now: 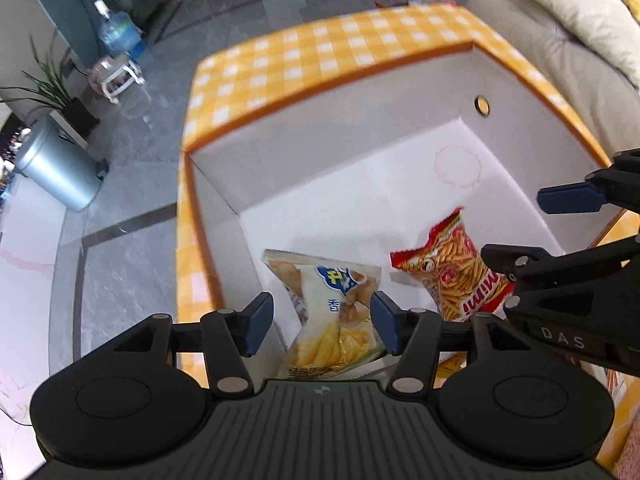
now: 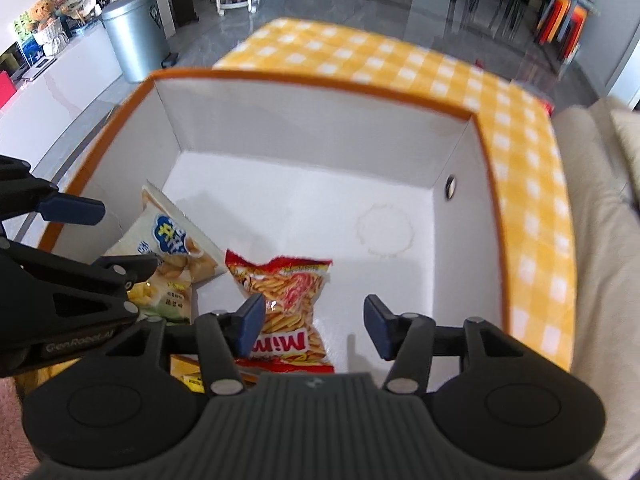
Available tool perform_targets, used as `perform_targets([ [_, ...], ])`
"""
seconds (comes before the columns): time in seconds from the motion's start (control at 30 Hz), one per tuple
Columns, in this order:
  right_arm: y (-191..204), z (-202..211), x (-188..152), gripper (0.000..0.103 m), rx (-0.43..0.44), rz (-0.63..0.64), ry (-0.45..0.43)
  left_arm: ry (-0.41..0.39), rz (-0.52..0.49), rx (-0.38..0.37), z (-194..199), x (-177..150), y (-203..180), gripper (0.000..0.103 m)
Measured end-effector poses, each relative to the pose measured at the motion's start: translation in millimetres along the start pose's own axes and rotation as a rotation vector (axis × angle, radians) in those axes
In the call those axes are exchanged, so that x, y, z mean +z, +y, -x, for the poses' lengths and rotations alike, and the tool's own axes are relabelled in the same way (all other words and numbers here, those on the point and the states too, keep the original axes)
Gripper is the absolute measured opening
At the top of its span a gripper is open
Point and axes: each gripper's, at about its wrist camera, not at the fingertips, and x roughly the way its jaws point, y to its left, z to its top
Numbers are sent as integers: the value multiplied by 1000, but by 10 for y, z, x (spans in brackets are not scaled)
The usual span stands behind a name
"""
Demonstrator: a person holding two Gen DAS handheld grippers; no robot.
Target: Organize snacks
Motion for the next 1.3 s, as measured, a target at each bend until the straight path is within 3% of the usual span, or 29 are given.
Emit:
perform_targets([
  [0.27,60,490,-162,57,-66,17,-136,-122,73,4,441,-216,62,66],
  [0.67,91,1117,-785,58,-89,-80,-276,-225,116,-109,963,-761,-26,66],
  [1.03,169,1280,-1609,58,-72,-138,-245,-130,140,-262,988,-1290,-248,66],
  [1.3,144,1243,-2144,58,-83,-165,-178,-38,144,-300,855,-1617,-350,66],
])
